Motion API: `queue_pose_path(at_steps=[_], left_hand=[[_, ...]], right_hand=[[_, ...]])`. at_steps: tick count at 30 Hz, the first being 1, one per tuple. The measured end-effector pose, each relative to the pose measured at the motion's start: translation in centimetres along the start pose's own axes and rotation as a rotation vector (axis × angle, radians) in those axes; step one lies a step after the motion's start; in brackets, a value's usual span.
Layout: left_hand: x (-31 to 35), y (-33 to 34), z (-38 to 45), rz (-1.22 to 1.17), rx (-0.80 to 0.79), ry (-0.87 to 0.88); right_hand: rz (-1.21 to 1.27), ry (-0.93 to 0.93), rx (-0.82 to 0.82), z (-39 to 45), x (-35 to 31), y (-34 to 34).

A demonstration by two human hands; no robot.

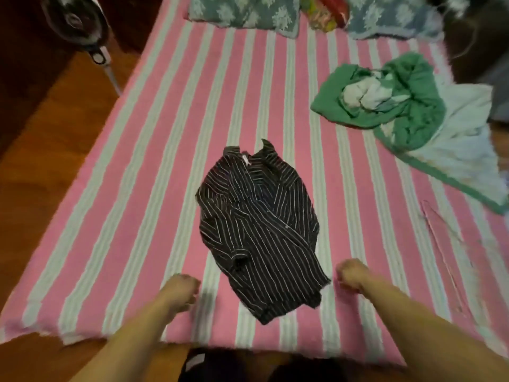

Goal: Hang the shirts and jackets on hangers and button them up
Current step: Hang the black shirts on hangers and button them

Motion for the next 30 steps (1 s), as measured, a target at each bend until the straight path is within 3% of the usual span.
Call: queue_pose_path(at_steps=[2, 6, 8, 10, 14, 16, 18, 20, 23, 24, 25, 28, 30], left_hand=[[0.2, 1.3, 3.6, -0.027, -0.042, 0.008], [2.3, 6.8, 10.5, -0.184, -0.091, 0.001], [3.5, 9.2, 13.7, -0.263, -0.039, 0.073], [3.6, 9.9, 16.0, -0.128, 0.098, 0.127], [1.7, 3.3, 17.7, -0.038, 0.287, 0.127], [-1.4, -5.2, 20.3, -0.007, 0.474, 0.084], [-5.0, -12.8, 24.0, -0.048, 0.682, 0.009], [-6.3, -16.6, 25.7, -0.036, 0.843, -0.038], [-4.9, -15.6, 23.7, 0.009, 1.022, -0.071], [-2.6, -13.2, 21.2, 0.006, 1.014, -0.033], [-2.0, -10.4, 20.4, 0.043, 0.897, 0.044], [-0.9, 2.5, 16.5, 0.117, 0.259, 0.147], [-1.3, 9.4, 15.5, 0.082, 0.117, 0.217]], right_hand=[[-0.142, -0.028, -0.002, 1.3, -0.4, 2.8], [-0.132, -0.130, 0.134, 6.3, -1.7, 6.4], [-0.186, -0.236, 0.190, 9.9, -1.8, 8.4], [-0.229, -0.278, 0.250, 13.3, -1.4, 10.3], [-0.266, -0.339, 0.509, 13.2, -2.8, 11.5], [-0.390, -0.392, 0.588, 11.2, -3.4, 11.9], [-0.329, -0.376, 0.522, 9.0, -3.8, 12.4], [-0.015, -0.358, 0.433, 6.9, -4.6, 13.3], [0.565, -0.184, 0.070, 3.9, -6.0, 16.2], [0.700, -0.150, -0.041, 3.3, -6.2, 17.5], [0.746, -0.145, -0.086, 2.8, -6.4, 18.3], [0.481, -0.226, -0.057, 3.2, -6.2, 19.1], [0.236, -0.314, -0.165, 3.3, -6.6, 18.8]])
Point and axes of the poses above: each hand's wrist, its own z-axis towards the middle knuckle, its own y-axis out of the palm, x = y × z, the point moved 3 cm from there along z, towards the middle knuckle, and after that the axes turned 3 degrees about x, right-handed, at the moved point
